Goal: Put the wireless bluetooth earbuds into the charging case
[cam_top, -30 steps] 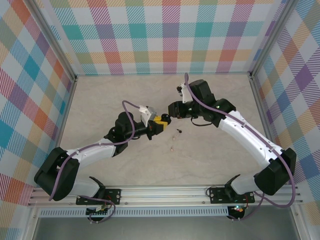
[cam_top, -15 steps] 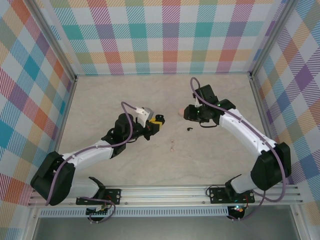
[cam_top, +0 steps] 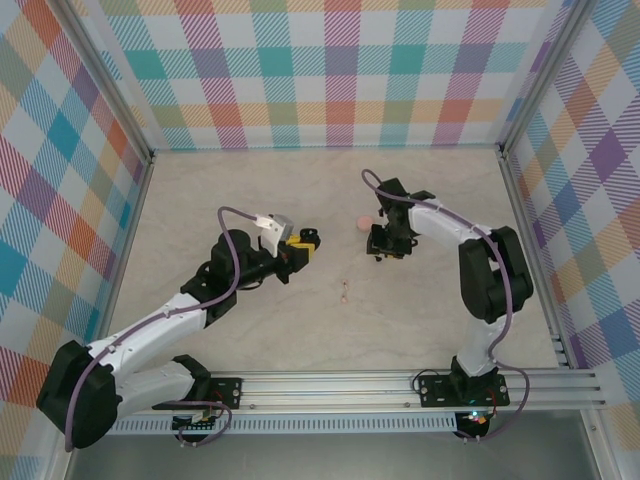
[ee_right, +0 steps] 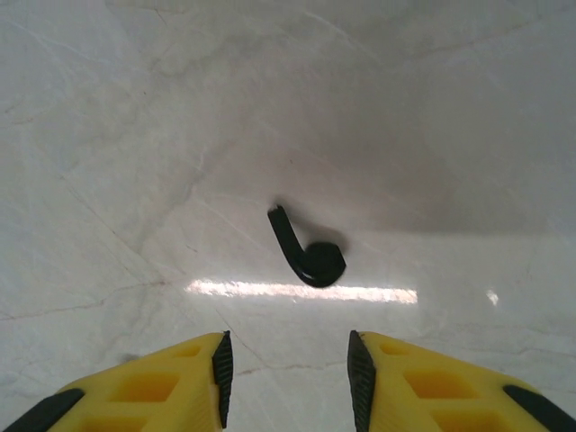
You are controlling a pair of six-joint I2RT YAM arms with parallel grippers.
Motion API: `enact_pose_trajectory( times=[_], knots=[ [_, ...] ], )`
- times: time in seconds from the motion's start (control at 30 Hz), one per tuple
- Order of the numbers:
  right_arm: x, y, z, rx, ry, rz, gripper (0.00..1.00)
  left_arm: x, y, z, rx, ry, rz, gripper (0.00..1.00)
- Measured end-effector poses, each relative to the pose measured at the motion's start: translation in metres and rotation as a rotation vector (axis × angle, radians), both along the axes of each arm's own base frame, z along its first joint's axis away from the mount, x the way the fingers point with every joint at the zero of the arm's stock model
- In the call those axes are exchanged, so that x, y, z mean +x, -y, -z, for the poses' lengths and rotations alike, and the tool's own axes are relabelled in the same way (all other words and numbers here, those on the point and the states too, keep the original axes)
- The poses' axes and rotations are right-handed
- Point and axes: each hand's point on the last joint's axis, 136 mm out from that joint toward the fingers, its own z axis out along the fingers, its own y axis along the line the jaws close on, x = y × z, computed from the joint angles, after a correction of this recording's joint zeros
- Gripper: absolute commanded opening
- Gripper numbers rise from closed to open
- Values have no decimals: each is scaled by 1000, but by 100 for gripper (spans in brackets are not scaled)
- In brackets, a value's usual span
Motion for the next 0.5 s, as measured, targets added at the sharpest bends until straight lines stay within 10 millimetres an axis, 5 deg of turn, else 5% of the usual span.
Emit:
enact_pose_trajectory(
  times=[0.5],
  knots=[
    [9,-23,20,70,-77,-56,22,-1,-2,12,29,-39,-7,20]
  ],
)
